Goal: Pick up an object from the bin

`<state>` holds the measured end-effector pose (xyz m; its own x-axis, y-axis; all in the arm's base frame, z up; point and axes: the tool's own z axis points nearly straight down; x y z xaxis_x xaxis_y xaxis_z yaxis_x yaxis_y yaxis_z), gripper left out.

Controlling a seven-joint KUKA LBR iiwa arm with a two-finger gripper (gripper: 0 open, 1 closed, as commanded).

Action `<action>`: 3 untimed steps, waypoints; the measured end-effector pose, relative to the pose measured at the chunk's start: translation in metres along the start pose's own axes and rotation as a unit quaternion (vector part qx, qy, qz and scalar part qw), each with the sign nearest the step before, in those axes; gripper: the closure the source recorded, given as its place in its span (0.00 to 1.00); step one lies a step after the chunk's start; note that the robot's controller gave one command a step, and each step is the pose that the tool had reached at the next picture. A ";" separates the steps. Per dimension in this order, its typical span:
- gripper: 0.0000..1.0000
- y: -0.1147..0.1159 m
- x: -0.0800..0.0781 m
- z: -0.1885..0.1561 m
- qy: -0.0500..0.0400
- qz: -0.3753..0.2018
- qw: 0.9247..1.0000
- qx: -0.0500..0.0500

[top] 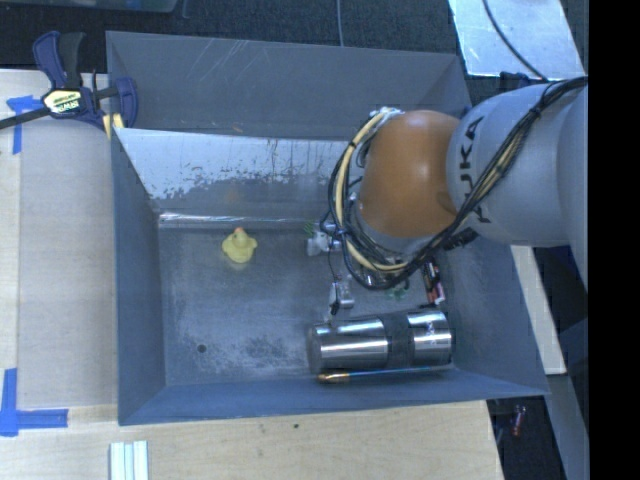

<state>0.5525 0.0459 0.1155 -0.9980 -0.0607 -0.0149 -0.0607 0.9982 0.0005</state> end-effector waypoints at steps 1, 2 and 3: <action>0.00 -0.052 -0.041 -0.045 -0.010 -0.030 1.000 0.005; 0.00 0.005 0.009 -0.053 0.004 -0.138 0.990 -0.003; 0.00 -0.077 -0.052 -0.043 -0.010 0.087 0.996 0.003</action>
Offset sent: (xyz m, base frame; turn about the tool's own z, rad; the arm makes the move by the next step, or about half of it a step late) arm -0.0100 0.0039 0.0529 -0.2790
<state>0.6085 -0.0277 0.1595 -0.9929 0.1140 -0.0352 0.1141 0.9935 -0.0007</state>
